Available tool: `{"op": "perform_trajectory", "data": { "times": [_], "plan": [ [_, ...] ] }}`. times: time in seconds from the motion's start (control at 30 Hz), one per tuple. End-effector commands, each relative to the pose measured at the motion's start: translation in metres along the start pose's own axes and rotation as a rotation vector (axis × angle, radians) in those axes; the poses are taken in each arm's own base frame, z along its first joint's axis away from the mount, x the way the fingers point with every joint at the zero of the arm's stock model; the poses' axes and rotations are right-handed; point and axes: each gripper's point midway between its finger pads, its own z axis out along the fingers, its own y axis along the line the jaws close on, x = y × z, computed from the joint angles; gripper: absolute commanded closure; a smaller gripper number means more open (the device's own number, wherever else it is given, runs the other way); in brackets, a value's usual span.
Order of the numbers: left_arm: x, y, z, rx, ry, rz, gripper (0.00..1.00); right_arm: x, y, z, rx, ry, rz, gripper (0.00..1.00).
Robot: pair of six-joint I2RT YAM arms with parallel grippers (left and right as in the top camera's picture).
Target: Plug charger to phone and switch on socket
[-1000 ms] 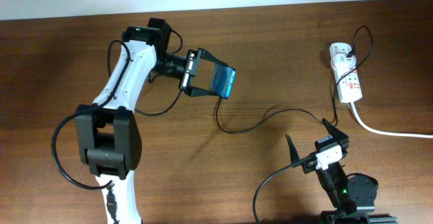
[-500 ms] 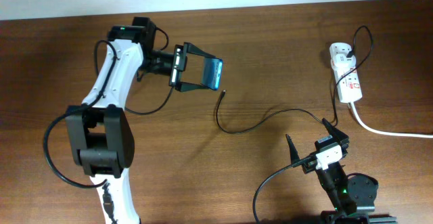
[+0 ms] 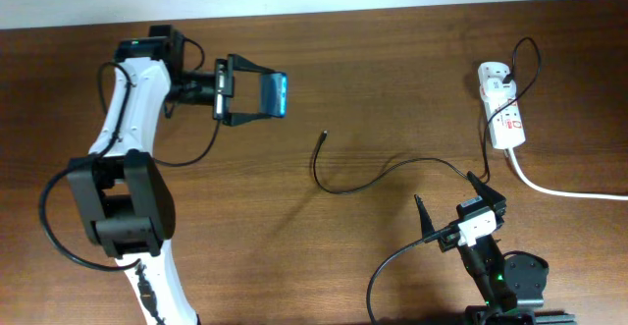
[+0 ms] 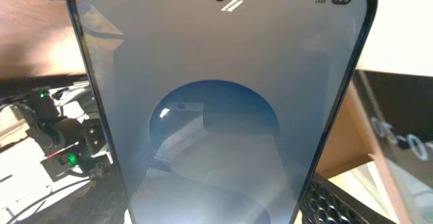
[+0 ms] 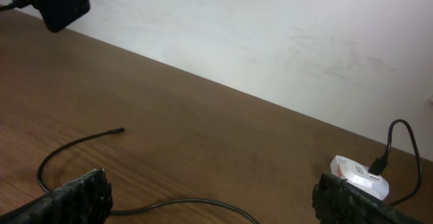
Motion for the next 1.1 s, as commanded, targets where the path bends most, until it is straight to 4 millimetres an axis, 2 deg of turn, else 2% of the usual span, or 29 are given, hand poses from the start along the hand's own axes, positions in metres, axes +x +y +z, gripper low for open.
{"op": "perform_trajectory", "data": {
  "times": [0.0,0.73,0.93,1.07],
  "plan": [
    [0.003,-0.012,-0.016,0.049,0.001,0.014,0.97,0.002,0.002,0.000,-0.005,-0.001,-0.004,0.01],
    [-0.002,-0.009,-0.018,0.035,-0.029,0.009,0.97,0.002,0.002,0.000,-0.005,-0.001,-0.004,0.02],
    [-0.018,0.001,-0.019,-0.022,-0.122,0.006,0.97,-0.002,0.007,0.000,-0.033,-0.022,-0.008,0.01],
    [-0.018,0.001,-0.019,-0.022,-0.121,0.007,0.98,-0.016,0.008,0.000,-0.055,-0.074,0.179,0.01]
  ]
}}
